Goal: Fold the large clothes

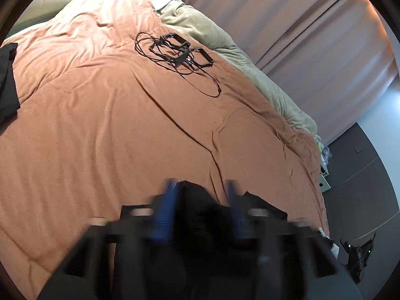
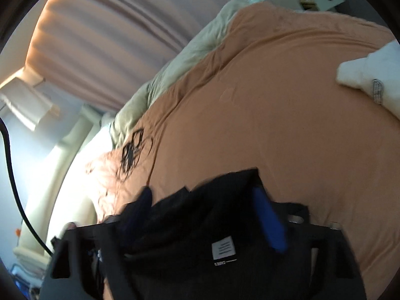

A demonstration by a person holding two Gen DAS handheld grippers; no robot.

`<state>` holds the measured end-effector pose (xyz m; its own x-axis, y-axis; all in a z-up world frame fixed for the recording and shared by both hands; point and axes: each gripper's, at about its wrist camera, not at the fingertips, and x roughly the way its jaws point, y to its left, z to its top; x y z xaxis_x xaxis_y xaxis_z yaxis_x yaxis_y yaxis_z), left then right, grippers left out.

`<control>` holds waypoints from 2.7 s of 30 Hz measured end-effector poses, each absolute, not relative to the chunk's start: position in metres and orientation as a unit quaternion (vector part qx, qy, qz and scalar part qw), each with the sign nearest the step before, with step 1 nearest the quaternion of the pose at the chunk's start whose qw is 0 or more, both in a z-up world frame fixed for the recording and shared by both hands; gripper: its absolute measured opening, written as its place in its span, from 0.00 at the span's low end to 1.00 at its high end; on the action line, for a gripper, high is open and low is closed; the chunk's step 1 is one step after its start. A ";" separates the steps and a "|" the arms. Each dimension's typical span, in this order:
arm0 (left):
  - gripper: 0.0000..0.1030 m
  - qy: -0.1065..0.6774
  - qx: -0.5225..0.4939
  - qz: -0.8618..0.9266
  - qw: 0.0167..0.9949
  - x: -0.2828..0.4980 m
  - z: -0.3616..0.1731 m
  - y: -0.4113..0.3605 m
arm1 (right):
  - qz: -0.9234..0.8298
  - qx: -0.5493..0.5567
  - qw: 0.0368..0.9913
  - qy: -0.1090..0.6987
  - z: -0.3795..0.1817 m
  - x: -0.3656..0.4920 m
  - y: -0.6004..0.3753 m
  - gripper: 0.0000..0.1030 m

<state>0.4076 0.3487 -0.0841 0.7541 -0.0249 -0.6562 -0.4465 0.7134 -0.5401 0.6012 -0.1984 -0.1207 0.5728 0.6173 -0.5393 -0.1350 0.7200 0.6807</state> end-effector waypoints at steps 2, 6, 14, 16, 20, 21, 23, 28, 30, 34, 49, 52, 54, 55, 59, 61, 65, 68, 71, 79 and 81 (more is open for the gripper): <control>0.94 0.304 -0.362 0.131 0.871 0.400 -0.079 0.350 | 0.227 0.298 0.836 0.401 -0.121 0.598 -0.201 0.83; 0.94 0.304 -0.360 0.135 0.872 0.392 -0.078 0.351 | 0.216 0.282 0.837 0.417 -0.129 0.587 -0.207 0.83; 0.91 0.361 -0.314 0.161 0.863 0.352 -0.106 0.351 | 0.189 0.214 0.848 0.446 -0.136 0.557 -0.223 0.83; 0.79 0.382 -0.310 0.170 0.854 0.338 -0.117 0.352 | 0.186 0.192 0.849 0.456 -0.139 0.548 -0.227 0.83; 0.65 0.405 -0.321 0.180 0.837 0.314 -0.133 0.353 | 0.186 0.173 0.842 0.476 -0.147 0.531 -0.238 0.83; 0.65 0.408 -0.321 0.182 0.835 0.309 -0.136 0.352 | 0.183 0.172 0.840 0.480 -0.149 0.527 -0.240 0.83; 0.62 0.413 -0.322 0.179 0.833 0.298 -0.142 0.348 | 0.177 0.166 0.839 0.487 -0.152 0.520 -0.244 0.83; 0.51 0.431 -0.318 0.165 0.828 0.281 -0.154 0.337 | 0.170 0.174 0.832 0.499 -0.163 0.499 -0.258 0.81; 0.51 0.440 -0.315 0.164 0.825 0.279 -0.158 0.335 | 0.164 0.176 0.828 0.506 -0.170 0.491 -0.263 0.74; 0.42 0.443 -0.326 0.148 0.822 0.269 -0.161 0.330 | 0.159 0.180 0.819 0.521 -0.179 0.477 -0.270 0.70; 0.08 0.429 -0.316 0.135 0.835 0.227 -0.156 0.308 | 0.191 0.193 0.810 0.520 -0.183 0.441 -0.271 0.23; 0.08 0.422 -0.336 0.138 0.831 0.220 -0.160 0.309 | 0.190 0.188 0.814 0.516 -0.182 0.437 -0.270 0.23; 0.08 0.418 -0.359 0.134 0.824 0.217 -0.162 0.312 | 0.186 0.182 0.816 0.515 -0.182 0.432 -0.271 0.23; 0.08 0.417 -0.367 0.132 0.821 0.216 -0.161 0.312 | 0.184 0.181 0.817 0.515 -0.182 0.430 -0.272 0.23; 0.11 0.412 -0.389 0.129 0.814 0.209 -0.155 0.313 | 0.175 0.176 0.821 0.514 -0.177 0.418 -0.279 0.23; 0.11 0.406 -0.399 0.130 0.812 0.202 -0.152 0.314 | 0.178 0.173 0.823 0.510 -0.170 0.412 -0.284 0.23; 0.17 0.399 -0.409 0.134 0.810 0.191 -0.149 0.315 | 0.188 0.156 0.834 0.495 -0.151 0.399 -0.281 0.40; 0.69 0.389 -0.424 0.134 0.807 0.187 -0.150 0.320 | 0.199 0.140 0.844 0.477 -0.136 0.391 -0.270 0.45; 0.76 0.368 -0.431 0.136 0.813 0.182 -0.148 0.324 | 0.215 0.129 0.845 0.472 -0.128 0.389 -0.249 0.45; 0.75 0.373 -0.446 0.116 0.806 0.192 -0.162 0.323 | 0.270 0.073 0.834 0.475 -0.124 0.388 -0.158 0.45; 0.74 0.378 -0.448 0.106 0.803 0.196 -0.169 0.321 | 0.283 0.060 0.827 0.483 -0.126 0.390 -0.135 0.45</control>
